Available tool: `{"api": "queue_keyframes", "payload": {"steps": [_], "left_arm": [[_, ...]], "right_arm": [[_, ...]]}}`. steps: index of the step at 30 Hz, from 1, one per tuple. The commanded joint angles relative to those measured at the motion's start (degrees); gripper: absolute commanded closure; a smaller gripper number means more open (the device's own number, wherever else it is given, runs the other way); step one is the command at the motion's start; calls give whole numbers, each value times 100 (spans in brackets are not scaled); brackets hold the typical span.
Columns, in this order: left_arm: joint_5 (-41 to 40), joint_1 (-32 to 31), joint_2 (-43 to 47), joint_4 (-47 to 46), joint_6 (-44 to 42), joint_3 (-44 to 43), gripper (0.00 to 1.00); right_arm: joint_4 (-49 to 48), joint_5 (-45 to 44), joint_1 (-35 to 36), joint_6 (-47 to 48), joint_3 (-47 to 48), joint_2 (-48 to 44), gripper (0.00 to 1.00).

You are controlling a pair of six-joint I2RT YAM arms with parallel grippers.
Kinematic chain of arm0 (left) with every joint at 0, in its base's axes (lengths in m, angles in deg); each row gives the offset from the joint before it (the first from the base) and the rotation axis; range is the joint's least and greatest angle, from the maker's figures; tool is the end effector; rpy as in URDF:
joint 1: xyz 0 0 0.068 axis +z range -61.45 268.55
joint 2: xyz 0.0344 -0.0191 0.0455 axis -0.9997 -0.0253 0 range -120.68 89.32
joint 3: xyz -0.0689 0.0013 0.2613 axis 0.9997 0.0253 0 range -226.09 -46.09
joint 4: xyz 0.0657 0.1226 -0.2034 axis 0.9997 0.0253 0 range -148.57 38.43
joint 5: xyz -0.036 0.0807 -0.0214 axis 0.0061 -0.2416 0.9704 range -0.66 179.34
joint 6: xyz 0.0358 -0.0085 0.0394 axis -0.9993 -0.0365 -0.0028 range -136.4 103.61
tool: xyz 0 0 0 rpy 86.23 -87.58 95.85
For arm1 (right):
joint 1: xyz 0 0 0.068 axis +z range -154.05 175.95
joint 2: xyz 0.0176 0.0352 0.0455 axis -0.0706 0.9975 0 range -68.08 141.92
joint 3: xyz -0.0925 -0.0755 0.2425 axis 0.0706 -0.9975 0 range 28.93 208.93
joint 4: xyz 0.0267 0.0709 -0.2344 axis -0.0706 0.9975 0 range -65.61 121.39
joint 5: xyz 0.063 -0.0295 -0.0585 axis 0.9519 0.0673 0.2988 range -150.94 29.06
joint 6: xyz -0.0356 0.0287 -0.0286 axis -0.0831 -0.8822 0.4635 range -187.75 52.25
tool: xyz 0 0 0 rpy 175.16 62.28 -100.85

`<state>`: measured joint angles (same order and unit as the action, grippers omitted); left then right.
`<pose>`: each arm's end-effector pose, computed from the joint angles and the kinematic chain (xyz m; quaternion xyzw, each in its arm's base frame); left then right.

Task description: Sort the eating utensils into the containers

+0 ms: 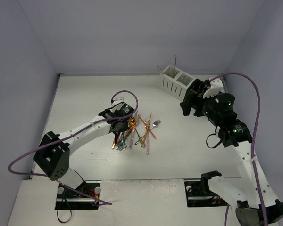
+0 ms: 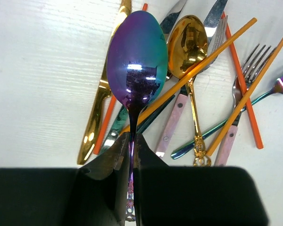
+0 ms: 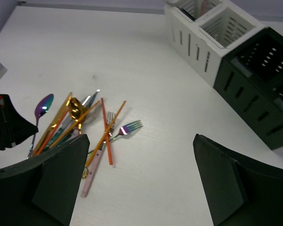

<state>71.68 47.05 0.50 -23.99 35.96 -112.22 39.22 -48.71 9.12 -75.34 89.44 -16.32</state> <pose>0.2372 -0.1956 0.2510 -0.1328 0.9398 -0.1027 0.2977 0.1768 0.0492 0.4014 -0.1071 0.7350 0.1977 0.6397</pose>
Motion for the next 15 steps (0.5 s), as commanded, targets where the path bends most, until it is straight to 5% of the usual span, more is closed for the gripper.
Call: {"api": "queue_keyframes", "payload": {"steps": [1,15], "left_arm": [[-378,10,707,-339,-908,110,100],[917,-171,2673,-3276,-3389,956,100]], "right_arm": [[-340,1069,60,-306,586,500,10],[-638,1290,1441,-2057,2035,2284,11]]}}
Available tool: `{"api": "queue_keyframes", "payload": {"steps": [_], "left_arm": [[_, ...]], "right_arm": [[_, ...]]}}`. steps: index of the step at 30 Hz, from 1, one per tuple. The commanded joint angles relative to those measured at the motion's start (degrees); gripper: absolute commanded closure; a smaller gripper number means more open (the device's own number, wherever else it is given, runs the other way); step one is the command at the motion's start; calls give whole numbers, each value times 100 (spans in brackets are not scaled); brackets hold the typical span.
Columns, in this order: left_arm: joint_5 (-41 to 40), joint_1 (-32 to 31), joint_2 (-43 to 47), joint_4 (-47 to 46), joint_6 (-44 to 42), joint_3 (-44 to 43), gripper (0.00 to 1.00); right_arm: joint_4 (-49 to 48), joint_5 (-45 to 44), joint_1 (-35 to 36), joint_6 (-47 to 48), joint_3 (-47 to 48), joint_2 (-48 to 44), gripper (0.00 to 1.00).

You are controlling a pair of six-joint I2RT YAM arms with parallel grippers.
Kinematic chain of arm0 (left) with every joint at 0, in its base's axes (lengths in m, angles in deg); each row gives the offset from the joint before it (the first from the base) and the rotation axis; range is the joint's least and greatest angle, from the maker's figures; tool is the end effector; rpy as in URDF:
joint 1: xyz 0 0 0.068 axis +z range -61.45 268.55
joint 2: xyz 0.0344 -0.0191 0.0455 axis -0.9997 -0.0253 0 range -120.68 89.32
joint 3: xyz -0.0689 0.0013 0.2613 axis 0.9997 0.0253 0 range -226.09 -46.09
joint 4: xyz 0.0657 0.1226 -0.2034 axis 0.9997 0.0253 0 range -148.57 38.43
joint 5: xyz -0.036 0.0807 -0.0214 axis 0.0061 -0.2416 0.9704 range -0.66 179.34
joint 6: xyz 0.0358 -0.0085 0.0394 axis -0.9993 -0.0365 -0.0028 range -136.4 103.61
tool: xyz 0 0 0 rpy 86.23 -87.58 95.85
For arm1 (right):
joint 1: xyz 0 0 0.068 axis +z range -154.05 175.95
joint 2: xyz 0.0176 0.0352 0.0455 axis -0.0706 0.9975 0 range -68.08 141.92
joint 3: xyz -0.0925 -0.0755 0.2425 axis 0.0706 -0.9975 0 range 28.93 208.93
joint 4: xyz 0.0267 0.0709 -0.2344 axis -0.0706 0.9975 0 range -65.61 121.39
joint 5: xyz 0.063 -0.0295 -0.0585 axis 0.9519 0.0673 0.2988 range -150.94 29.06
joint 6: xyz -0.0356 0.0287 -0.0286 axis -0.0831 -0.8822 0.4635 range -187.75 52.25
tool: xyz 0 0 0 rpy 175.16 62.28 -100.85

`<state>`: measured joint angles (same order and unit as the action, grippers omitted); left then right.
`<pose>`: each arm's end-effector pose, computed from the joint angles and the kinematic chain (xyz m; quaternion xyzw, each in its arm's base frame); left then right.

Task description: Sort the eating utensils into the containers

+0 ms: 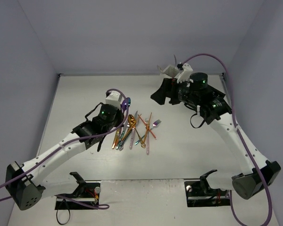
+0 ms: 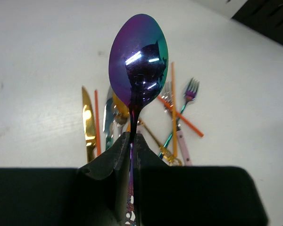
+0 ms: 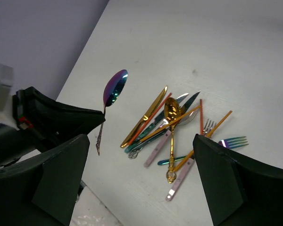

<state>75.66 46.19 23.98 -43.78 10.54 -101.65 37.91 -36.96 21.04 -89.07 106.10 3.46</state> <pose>0.1870 -0.1592 0.3261 0.0483 0.8365 -0.2226 0.4984 0.2334 0.1253 0.4290 -0.1606 0.7327 0.3971 0.5288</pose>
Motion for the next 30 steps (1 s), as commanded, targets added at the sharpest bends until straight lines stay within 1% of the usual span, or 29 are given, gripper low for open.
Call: {"api": "queue_keyframes", "payload": {"steps": [1,3,5,11,14,17,21,23,26,29,30], "left_arm": [[601,-103,359,-1347,-905,-123,100],[711,-125,418,-1388,-1033,-174,100],[814,-164,455,-1655,-1132,-199,100],[922,-292,391,-1824,-1453,-315,100],[947,-334,358,-1924,-1617,-331,100],[938,-335,301,-1938,-1738,-377,100],[980,-343,228,-2053,-1828,-393,100],[1008,-344,181,-2090,-1863,-407,100],[1061,-335,141,-2138,-1876,-420,100],[1057,-344,110,-2158,-1888,-403,100],[1041,-343,110,-2166,-1904,-399,100]], "right_arm": [[-599,125,280,-806,383,389,11],[-712,168,358,-1025,441,532,11],[-836,168,451,-1165,526,738,12],[-1117,138,776,-1377,739,1071,16],[-1158,89,891,-1435,739,1203,20],[-1214,61,983,-1483,692,1277,29],[-1262,20,1041,-1541,628,1317,45],[-1273,-8,1047,-1542,589,1332,55],[-1291,-82,1051,-1509,534,1315,74],[-1291,-141,1051,-1470,510,1312,89],[-1291,-151,1051,-1460,510,1320,93]]}}
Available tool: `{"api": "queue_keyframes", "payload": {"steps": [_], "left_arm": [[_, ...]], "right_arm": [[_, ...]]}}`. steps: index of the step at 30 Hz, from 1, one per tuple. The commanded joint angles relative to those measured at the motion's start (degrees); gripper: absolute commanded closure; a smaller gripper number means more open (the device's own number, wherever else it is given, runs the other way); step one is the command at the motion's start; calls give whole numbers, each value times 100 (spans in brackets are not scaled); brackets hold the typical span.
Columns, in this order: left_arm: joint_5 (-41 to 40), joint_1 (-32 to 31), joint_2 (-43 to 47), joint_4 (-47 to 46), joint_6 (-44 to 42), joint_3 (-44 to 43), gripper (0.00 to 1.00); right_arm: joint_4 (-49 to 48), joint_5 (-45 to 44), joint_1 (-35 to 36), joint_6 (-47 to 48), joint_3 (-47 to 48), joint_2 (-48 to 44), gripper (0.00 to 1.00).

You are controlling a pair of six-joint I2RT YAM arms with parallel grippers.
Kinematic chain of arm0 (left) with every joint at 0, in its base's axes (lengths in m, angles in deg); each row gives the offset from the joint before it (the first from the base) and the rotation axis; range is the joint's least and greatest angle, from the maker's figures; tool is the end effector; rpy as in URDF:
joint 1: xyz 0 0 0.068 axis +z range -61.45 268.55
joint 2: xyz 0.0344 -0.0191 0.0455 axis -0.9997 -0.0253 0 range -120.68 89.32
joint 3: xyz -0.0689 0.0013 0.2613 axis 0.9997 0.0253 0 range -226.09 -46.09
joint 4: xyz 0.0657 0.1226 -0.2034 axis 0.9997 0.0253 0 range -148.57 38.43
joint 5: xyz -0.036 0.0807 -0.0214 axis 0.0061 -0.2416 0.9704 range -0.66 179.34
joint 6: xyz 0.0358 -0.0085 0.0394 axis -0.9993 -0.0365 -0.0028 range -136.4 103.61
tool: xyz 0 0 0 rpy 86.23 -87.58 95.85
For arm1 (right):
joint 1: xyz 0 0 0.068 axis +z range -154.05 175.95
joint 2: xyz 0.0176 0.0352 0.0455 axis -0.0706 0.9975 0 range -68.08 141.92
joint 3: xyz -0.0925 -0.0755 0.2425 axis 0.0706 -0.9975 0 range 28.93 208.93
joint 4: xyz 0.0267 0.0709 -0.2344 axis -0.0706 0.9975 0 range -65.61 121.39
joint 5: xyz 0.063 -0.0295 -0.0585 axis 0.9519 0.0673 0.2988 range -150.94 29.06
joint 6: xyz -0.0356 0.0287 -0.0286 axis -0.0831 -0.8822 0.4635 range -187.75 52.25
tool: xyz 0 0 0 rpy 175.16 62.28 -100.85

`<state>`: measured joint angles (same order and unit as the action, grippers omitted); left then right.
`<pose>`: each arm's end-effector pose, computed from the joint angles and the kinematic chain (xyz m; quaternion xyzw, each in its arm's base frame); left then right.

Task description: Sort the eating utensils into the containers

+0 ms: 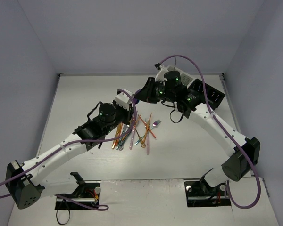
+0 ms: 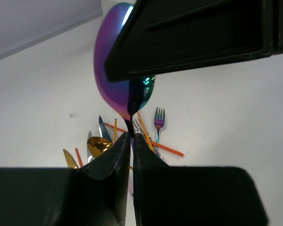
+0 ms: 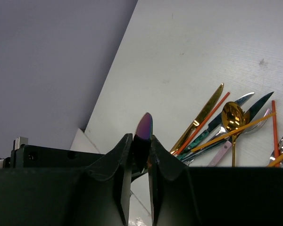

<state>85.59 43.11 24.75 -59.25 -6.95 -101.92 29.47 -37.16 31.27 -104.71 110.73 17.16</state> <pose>0.1781 -0.1777 0.3586 0.2127 0.7244 -0.2801 0.5929 0.2656 0.2059 0.4044 -0.1238 0.7433 0.5027 0.4237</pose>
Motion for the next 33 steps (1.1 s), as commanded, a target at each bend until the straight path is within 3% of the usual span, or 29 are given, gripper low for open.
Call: {"api": "queue_keyframes", "payload": {"steps": [1,5,8,11,13,20,25,33], "left_arm": [[31,-29,33,-625,-166,-356,100],[-2,-35,41,-636,-171,-297,100],[-127,-18,66,-636,-154,-205,78],[-414,-11,136,-610,-79,-62,44],[-615,10,184,-492,46,22,32],[-892,284,160,708,961,121,19],[-501,652,75,1531,1761,220,15],[-83,817,-2,2046,2129,389,14]], "right_arm": [[-446,-147,28,121,47,-44,98],[-455,-190,10,180,81,-15,100],[-446,-295,-56,368,232,4,100],[-446,-333,-206,698,447,61,100],[-446,-380,-407,1004,664,110,100],[-446,-736,-1432,2288,1743,697,100],[-666,-726,-1842,3032,3033,1618,100],[-1146,-337,-2298,3263,4295,2997,100]]}}
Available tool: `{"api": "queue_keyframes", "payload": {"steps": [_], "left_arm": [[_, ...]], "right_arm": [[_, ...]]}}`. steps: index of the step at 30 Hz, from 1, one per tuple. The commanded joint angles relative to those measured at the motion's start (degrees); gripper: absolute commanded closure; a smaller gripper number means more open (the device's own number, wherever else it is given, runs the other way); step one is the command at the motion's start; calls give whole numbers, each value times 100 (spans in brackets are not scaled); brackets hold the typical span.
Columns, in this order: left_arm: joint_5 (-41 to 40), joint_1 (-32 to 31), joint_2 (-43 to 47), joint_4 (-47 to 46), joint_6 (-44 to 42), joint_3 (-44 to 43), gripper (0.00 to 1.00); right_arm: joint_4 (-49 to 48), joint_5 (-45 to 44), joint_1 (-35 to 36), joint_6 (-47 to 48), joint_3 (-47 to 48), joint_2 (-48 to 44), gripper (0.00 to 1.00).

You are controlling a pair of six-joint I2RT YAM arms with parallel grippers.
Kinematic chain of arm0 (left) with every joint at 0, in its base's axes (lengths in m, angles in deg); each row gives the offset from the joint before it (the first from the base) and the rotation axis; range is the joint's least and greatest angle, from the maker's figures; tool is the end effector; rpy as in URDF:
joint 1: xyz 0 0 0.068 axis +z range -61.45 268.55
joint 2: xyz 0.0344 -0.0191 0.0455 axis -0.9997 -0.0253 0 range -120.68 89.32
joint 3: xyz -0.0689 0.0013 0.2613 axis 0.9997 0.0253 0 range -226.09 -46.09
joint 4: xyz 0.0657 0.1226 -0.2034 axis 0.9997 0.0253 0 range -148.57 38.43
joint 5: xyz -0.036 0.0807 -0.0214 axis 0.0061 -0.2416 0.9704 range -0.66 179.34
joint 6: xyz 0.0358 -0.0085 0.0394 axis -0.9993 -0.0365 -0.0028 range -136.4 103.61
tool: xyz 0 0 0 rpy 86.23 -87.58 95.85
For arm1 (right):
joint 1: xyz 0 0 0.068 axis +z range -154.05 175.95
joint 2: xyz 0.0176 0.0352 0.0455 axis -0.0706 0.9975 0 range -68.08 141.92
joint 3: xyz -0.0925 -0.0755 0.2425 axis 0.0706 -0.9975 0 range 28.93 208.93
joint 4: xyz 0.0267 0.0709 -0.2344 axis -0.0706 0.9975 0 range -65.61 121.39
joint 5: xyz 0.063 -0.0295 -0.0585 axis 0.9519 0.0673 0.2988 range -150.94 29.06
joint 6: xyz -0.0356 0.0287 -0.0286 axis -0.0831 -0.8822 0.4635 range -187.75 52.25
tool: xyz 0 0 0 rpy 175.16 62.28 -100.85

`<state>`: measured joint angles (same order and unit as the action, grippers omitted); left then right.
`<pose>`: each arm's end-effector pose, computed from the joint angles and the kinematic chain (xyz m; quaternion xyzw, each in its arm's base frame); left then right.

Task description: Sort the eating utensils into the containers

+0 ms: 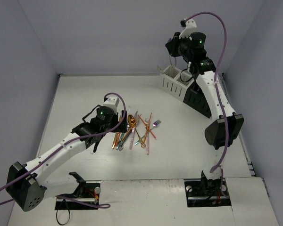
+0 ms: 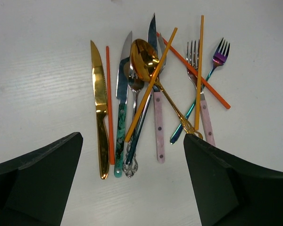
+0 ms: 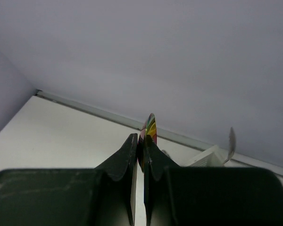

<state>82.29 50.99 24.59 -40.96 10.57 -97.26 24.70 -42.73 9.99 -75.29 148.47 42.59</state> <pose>0.1917 -0.1420 0.2979 0.0501 0.8685 -0.2163 0.4431 0.4200 0.1166 0.4687 -0.1562 0.6363 0.2415 0.7158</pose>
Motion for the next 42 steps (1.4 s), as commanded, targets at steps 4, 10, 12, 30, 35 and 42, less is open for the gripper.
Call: {"api": "queue_keyframes", "payload": {"steps": [4,10,12,30,35,42], "left_arm": [[290,38,31,395,443,-77,14],[271,46,42,530,467,-86,14],[269,56,21,581,469,-86,14],[619,64,-317,662,1190,-288,14],[679,72,-532,625,1146,-430,14],[891,251,-792,156,68,-634,21]], "right_arm": [[-751,245,-307,233,800,932,100],[-989,494,-423,41,643,1386,100],[-1075,571,-437,-11,535,1460,100],[-1334,-234,-434,325,-1044,234,42],[-1257,-558,-435,409,-2101,-918,33],[-1123,-325,-393,154,-4155,-2817,31]]}}
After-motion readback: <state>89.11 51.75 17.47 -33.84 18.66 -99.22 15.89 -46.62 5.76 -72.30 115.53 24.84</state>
